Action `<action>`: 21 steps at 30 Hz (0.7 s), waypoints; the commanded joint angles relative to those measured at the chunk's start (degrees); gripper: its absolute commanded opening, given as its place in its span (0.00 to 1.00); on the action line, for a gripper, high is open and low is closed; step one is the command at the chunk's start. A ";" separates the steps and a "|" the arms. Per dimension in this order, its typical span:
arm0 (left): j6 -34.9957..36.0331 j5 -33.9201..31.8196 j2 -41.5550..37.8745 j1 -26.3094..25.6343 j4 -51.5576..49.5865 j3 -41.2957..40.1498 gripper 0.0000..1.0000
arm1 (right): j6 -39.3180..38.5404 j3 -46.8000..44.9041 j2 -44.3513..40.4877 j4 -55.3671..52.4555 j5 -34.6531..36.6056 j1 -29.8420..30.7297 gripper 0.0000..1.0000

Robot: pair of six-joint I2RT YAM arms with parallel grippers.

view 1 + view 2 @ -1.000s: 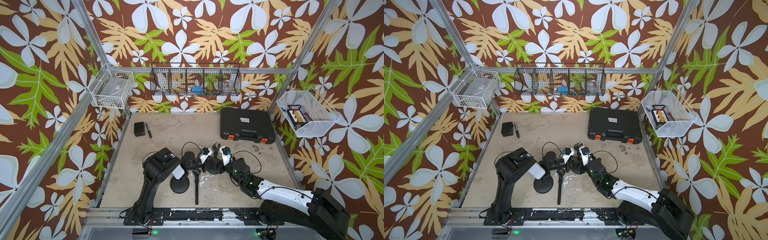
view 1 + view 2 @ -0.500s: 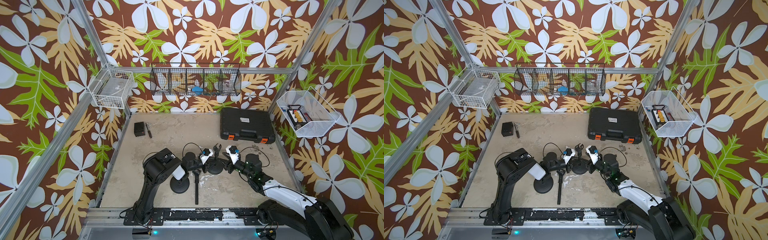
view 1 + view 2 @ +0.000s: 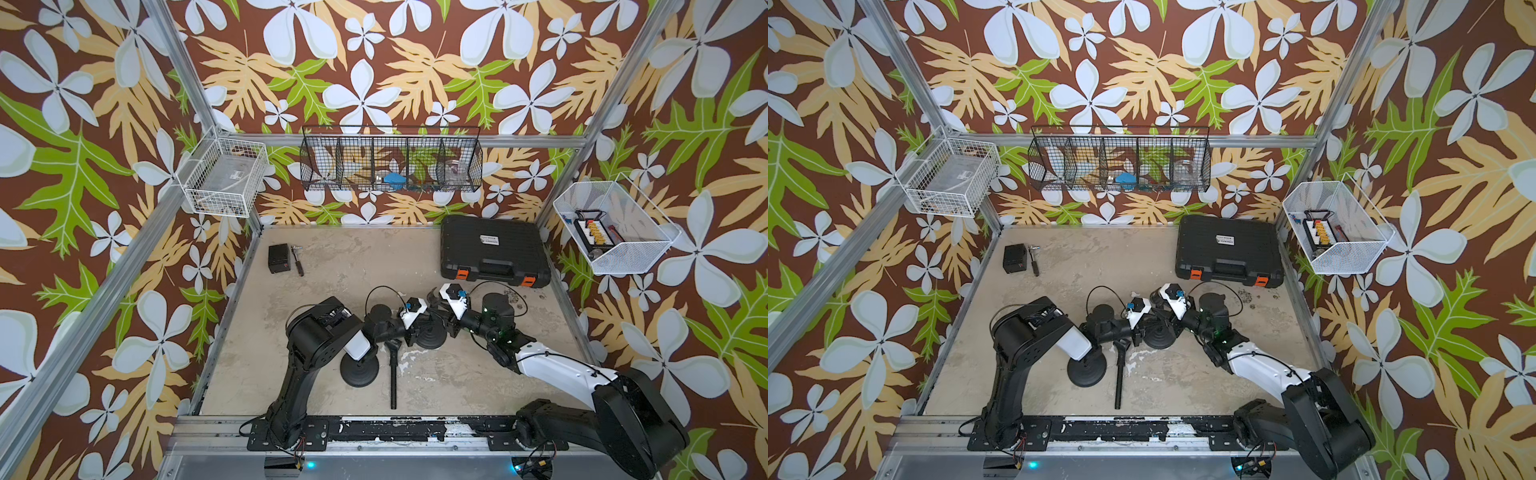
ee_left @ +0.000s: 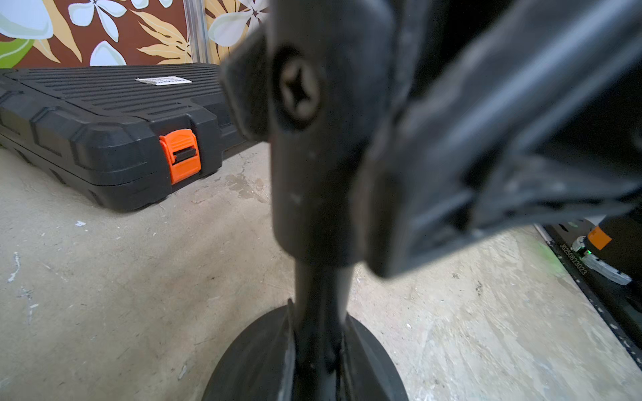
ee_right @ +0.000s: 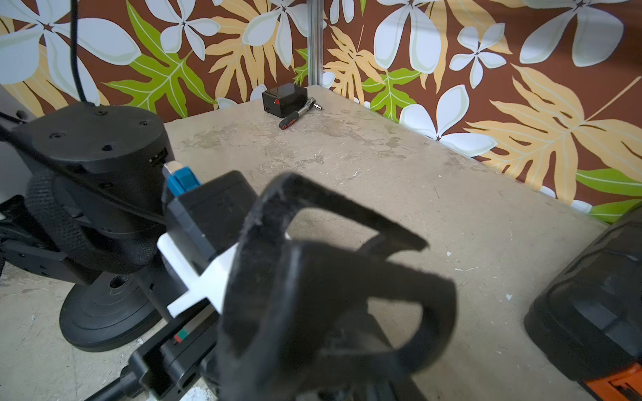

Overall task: Assemble a microphone stand
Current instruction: Screw the microphone stand pole into the microphone stand base.

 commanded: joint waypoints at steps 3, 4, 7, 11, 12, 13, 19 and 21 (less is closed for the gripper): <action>-0.50 -0.32 0.10 -0.04 -3.61 0.02 0.14 | -0.83 0.61 0.78 0.80 0.63 0.05 0.28; -0.54 -0.33 0.11 -0.04 -3.58 0.07 0.15 | -0.75 0.58 0.76 0.87 0.78 0.06 0.24; -0.68 -0.59 0.02 -0.04 -3.58 0.10 0.16 | -0.02 0.08 0.76 1.22 1.32 0.08 0.11; -0.94 -0.90 -0.17 -0.04 -3.58 0.10 0.27 | 1.86 -2.46 0.06 3.52 6.70 1.47 0.01; -1.02 -0.94 -0.25 -0.04 -3.65 0.10 0.30 | 2.33 -3.42 -0.35 4.35 8.86 2.17 0.00; -1.11 -0.94 -0.31 -0.04 -3.59 0.10 0.33 | 3.21 -4.45 -0.82 5.46 11.37 3.00 0.00; -5.42 2.32 -0.59 -0.04 0.29 -0.07 0.38 | 10.72 -10.11 -3.90 10.33 27.92 8.58 0.00; -5.68 2.55 -1.10 -0.04 0.77 -0.21 0.38 | 13.12 -11.53 -5.07 10.86 32.99 10.97 0.00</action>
